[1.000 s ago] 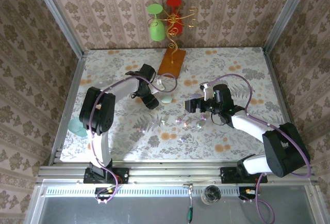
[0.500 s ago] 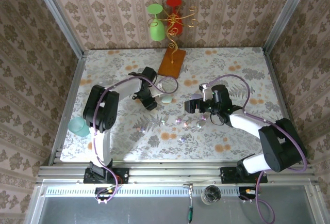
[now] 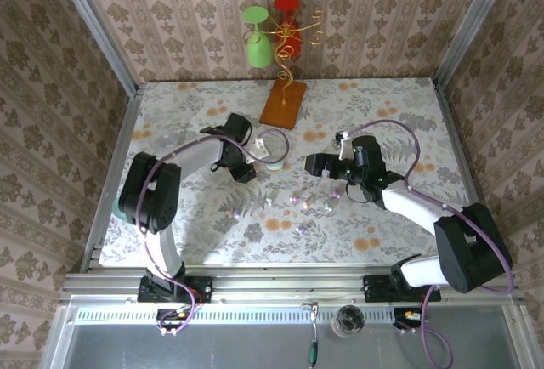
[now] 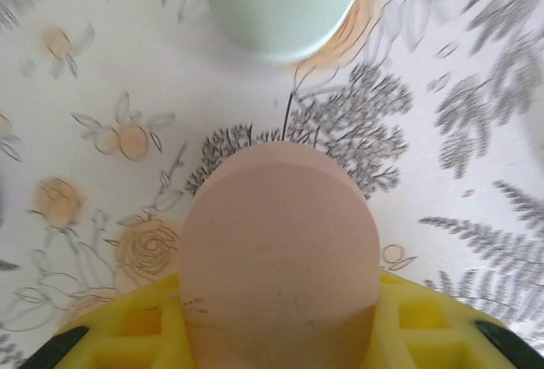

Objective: Insert the wireless bluetooth earbuds into the charging case

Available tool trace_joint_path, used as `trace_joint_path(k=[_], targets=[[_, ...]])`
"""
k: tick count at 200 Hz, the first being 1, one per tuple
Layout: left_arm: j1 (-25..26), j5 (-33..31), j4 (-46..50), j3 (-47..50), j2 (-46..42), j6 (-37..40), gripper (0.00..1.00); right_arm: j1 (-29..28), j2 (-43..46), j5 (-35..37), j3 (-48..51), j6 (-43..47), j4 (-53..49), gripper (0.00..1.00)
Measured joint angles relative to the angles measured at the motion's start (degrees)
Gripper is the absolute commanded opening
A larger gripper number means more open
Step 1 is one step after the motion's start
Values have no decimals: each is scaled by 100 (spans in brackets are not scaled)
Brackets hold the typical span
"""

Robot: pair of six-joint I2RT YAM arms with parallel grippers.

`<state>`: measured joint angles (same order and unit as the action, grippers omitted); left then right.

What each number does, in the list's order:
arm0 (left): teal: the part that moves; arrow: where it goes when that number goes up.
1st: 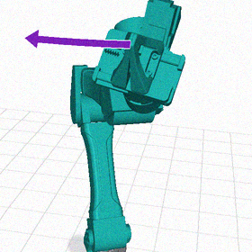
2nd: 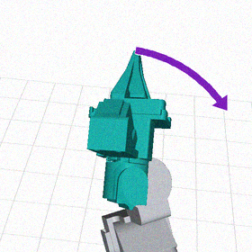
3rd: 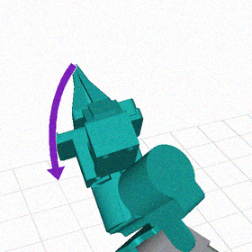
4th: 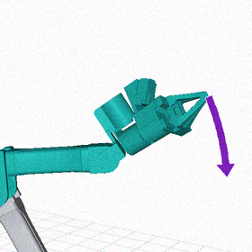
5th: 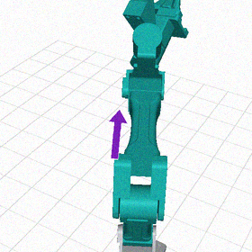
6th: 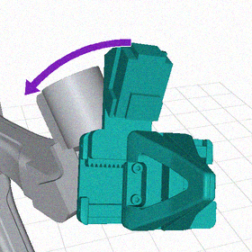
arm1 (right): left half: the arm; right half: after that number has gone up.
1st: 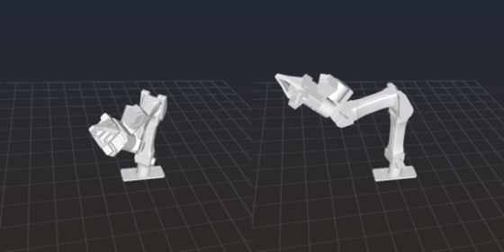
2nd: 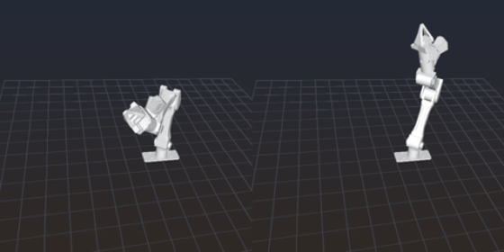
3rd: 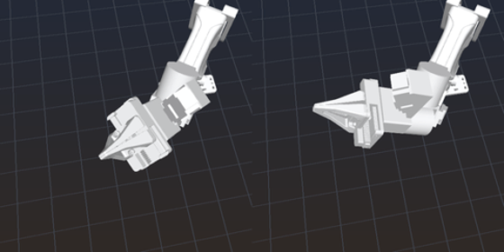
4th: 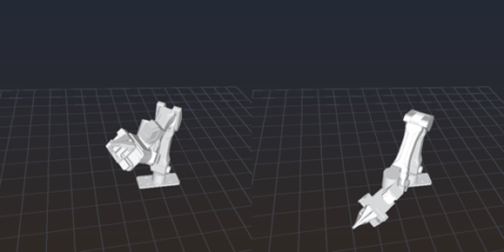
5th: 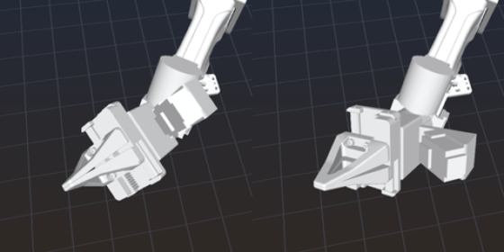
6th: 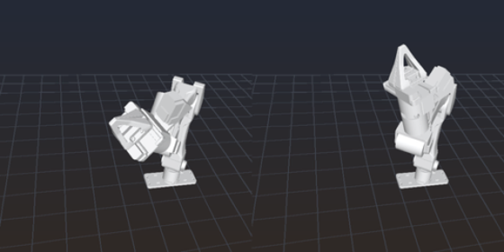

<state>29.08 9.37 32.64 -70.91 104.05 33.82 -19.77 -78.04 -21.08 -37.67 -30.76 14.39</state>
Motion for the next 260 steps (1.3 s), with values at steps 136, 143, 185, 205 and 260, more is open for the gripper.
trace_joint_path(k=[136,143,185,205,260], targets=[[719,1517,-1904,1032,-1047,1003,35,-234,-870,-1891,-568,-2068,85,57],[730,1534,-1932,1032,-1047,1019,34,-260,-898,-1934,-599,-2070,114,55],[804,1624,-1967,1032,-1047,1086,34,-420,-1220,-2081,-761,-2142,299,50],[824,1639,-1976,1032,-1047,1084,35,-457,-1381,-2131,-778,-2181,352,48],[833,1613,-1987,1058,-1047,1078,38,-466,-1613,-2319,-837,-2284,616,28]])
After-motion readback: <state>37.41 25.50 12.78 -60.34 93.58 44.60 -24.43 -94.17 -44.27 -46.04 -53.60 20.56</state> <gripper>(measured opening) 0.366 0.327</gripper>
